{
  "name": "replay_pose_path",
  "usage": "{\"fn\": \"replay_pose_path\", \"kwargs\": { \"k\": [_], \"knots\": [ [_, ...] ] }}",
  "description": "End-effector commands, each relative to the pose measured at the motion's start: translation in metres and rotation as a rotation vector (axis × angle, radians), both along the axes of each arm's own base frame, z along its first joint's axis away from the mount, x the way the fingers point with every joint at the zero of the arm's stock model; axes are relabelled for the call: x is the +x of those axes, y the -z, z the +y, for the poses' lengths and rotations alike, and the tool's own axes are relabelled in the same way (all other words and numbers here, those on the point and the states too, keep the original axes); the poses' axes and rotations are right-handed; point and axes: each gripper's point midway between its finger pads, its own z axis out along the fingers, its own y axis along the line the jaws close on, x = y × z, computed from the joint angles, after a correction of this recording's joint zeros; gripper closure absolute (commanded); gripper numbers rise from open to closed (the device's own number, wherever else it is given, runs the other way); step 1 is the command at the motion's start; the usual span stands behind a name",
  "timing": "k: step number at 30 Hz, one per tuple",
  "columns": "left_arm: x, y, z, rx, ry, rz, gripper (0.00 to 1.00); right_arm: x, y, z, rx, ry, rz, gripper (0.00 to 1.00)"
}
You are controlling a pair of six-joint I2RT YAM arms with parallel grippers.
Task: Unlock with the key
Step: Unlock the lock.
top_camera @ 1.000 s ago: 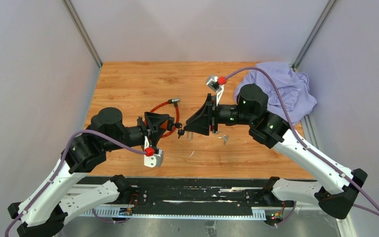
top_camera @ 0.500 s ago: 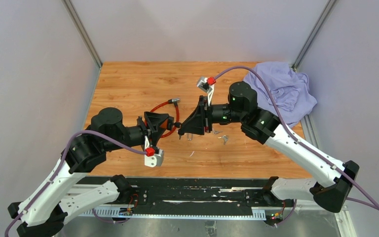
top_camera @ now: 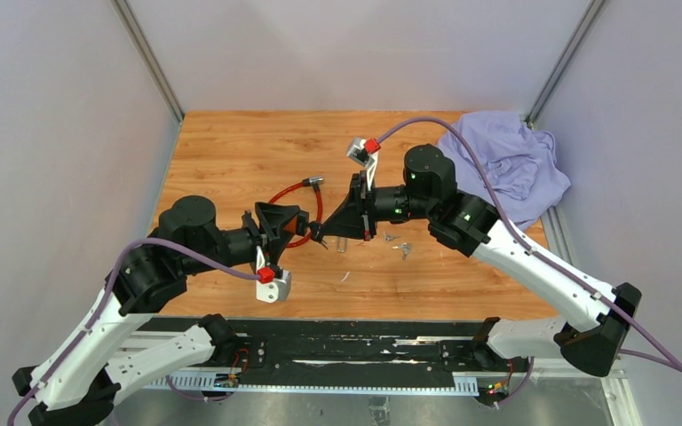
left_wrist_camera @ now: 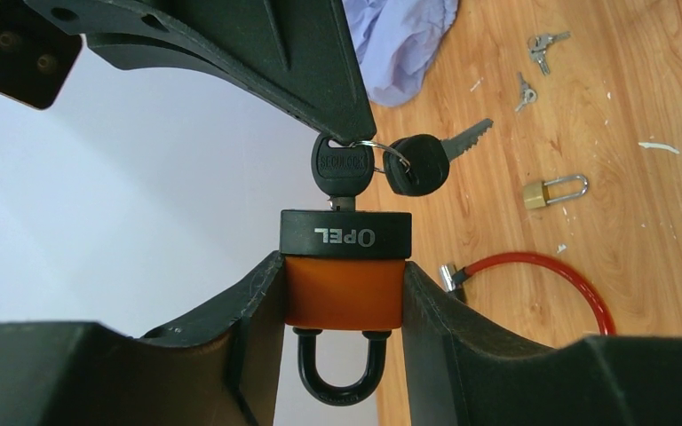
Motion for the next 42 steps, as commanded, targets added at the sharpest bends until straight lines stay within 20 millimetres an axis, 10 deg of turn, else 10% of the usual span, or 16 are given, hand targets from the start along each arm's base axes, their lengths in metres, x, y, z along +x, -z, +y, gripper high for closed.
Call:
{"fn": "replay_pose_path", "kwargs": {
  "k": [1,8,15,25,30,36,42],
  "knots": [
    [-0.003,-0.02,-0.008,-0.057,0.04,-0.047,1.0,-0.006,-0.018,0.017,0.034,-0.02,-0.05,0.99],
    [-0.002,-0.015,-0.002,-0.023,0.033,-0.118,1.0,-0.006,-0.012,0.017,0.033,0.0,0.037,0.98],
    [-0.004,-0.016,0.002,-0.032,0.025,-0.117,1.0,-0.007,-0.003,-0.014,-0.024,0.076,-0.052,0.56],
    [-0.005,-0.023,-0.001,-0.065,0.023,-0.077,1.0,-0.003,-0.01,0.005,-0.036,0.063,-0.09,0.5],
    [-0.006,-0.023,-0.001,-0.068,0.026,-0.069,1.0,-0.006,-0.012,0.017,-0.032,0.047,-0.097,0.57],
    [-0.006,-0.024,0.0,-0.067,0.026,-0.082,1.0,-0.006,-0.012,0.019,-0.019,0.057,-0.059,0.98],
    [-0.007,-0.028,0.001,-0.057,0.035,-0.125,1.0,-0.01,-0.007,0.026,0.011,0.049,0.033,0.99]
  ]
}}
